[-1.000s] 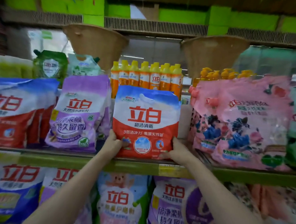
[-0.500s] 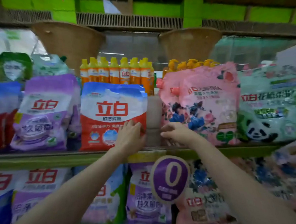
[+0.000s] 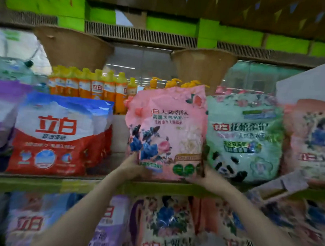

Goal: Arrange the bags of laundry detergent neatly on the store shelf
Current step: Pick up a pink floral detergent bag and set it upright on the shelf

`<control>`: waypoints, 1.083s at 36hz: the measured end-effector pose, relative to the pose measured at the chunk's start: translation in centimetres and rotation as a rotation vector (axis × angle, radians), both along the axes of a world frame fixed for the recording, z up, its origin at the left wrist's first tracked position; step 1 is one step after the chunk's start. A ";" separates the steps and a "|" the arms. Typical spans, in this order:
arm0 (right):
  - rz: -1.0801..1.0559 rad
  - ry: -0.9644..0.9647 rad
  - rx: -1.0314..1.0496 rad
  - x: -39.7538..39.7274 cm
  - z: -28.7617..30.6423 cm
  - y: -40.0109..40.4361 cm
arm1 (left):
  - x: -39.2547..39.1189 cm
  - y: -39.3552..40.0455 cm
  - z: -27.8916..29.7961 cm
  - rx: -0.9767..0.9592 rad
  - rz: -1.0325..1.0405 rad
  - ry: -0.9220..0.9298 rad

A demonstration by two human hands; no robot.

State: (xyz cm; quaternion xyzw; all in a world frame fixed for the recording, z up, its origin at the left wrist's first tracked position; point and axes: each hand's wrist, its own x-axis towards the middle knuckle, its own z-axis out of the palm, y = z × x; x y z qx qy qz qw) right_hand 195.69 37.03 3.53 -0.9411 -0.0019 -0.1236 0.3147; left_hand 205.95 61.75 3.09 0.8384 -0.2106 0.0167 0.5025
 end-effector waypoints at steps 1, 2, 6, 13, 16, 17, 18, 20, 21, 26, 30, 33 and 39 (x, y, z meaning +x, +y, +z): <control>-0.007 -0.016 0.003 1.4 -1.0 -0.7 | -0.2 -0.2 0.1 -0.012 0.001 -0.006; -0.008 -0.030 0.027 3.0 -2.2 -1.7 | -0.5 -0.4 0.2 -0.020 -0.002 -0.007; -0.023 -0.091 0.086 4.6 -1.8 -1.5 | -0.7 -0.2 0.4 -0.035 0.016 0.026; -0.024 -0.094 0.110 3.2 0.0 1.2 | -1.6 2.3 1.3 0.019 0.085 0.019; 0.002 -0.095 0.097 2.2 0.3 1.9 | -1.1 3.3 1.1 -0.026 0.103 0.066; 0.007 -0.098 0.085 1.8 0.6 2.3 | -1.4 3.4 1.2 -0.039 0.099 0.083; -0.003 -0.099 0.075 1.7 0.6 2.4 | -1.4 3.4 1.1 -0.035 0.091 0.085; -0.010 -0.097 0.074 1.4 0.8 2.8 | -1.2 3.4 1.1 -0.049 0.084 0.078; -0.006 -0.099 0.082 1.4 0.7 2.9 | -1.3 3.6 1.1 -0.069 0.093 0.064; 0.020 -0.127 0.154 1.7 0.4 3.6 | -1.3 4.7 1.2 -0.115 0.129 0.030; 0.028 -0.110 0.200 1.8 0.3 3.9 | -1.3 4.8 1.2 -0.140 0.134 0.051; 0.038 -0.123 0.220 1.6 0.1 4.1 | -0.8 5.2 0.9 -0.169 0.095 0.047; 0.080 -0.138 0.227 1.9 -0.1 3.9 | -0.8 5.7 1.5 -0.275 -0.169 0.171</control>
